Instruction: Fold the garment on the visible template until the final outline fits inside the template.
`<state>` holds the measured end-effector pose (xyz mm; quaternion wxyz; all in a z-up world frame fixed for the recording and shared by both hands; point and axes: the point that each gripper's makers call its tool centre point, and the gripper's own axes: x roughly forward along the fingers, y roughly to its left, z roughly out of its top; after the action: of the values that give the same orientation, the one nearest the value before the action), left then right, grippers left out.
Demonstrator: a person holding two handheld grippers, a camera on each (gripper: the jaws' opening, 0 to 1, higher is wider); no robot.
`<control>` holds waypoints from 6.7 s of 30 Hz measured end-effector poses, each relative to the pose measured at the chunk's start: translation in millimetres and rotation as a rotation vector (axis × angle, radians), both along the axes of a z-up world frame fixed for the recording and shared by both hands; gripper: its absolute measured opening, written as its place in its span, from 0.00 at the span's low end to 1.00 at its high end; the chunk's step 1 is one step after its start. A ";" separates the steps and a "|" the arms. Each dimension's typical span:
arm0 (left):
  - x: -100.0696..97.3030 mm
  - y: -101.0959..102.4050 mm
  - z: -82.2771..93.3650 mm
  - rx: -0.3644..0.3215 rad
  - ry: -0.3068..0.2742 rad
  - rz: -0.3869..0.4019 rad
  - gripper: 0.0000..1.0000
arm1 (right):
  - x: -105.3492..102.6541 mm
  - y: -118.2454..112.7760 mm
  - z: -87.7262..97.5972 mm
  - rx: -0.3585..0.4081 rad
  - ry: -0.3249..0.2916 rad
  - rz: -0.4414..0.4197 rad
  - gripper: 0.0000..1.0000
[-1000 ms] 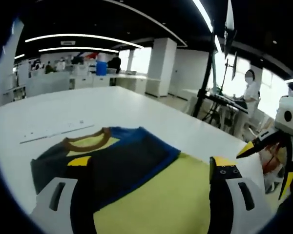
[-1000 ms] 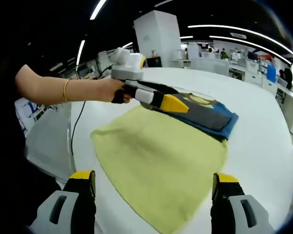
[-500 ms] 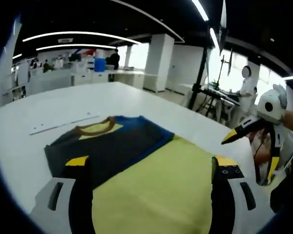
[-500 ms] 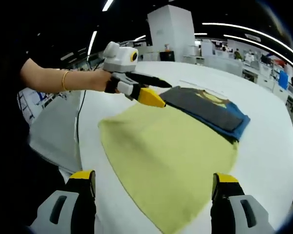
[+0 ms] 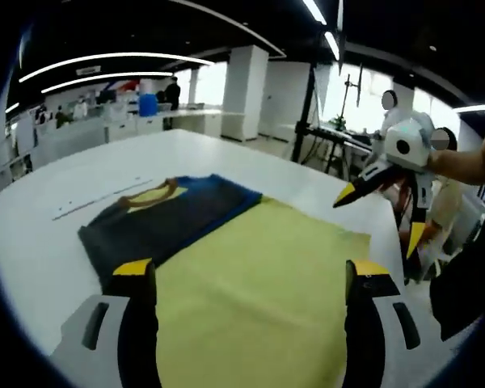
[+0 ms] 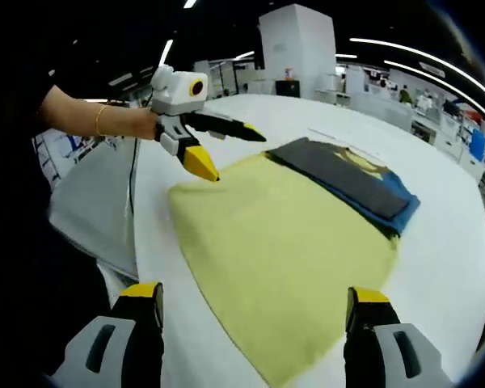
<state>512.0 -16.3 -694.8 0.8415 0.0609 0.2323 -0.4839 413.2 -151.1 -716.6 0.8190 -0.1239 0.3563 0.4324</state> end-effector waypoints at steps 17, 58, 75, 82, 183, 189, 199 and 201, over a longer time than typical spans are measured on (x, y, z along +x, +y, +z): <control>-65.2 40.6 -30.6 0.140 0.019 -0.091 0.81 | -16.3 -10.5 -16.5 -0.049 0.006 0.027 0.79; -93.1 86.6 -77.0 0.315 0.014 -0.048 0.37 | -21.0 -40.1 -58.4 -0.218 -0.011 0.049 0.39; -81.5 82.5 -76.1 0.324 0.020 -0.020 0.12 | -3.2 -41.9 -57.5 -0.188 -0.028 0.014 0.14; -77.8 83.5 -71.7 0.316 -0.007 -0.004 0.06 | 7.4 -46.3 -56.4 -0.135 -0.022 -0.061 0.03; -5.1 87.9 76.5 0.263 -0.012 0.220 0.02 | 69.9 -40.7 98.6 0.073 -0.171 -0.221 0.00; 19.9 85.8 91.3 0.213 -0.058 0.281 0.02 | 97.4 -44.1 111.0 0.070 -0.248 -0.259 0.00; 53.2 83.7 107.8 0.209 -0.161 0.320 0.02 | 131.8 -45.4 125.8 0.062 -0.320 -0.294 0.00; 60.4 83.3 110.9 0.205 -0.177 0.329 0.02 | 139.2 -46.1 130.4 0.070 -0.341 -0.304 0.00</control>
<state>572.4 67.0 -583.9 0.9157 0.1496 0.2124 -0.3067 552.4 -197.2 -586.3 0.9268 -0.1116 0.2124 0.2889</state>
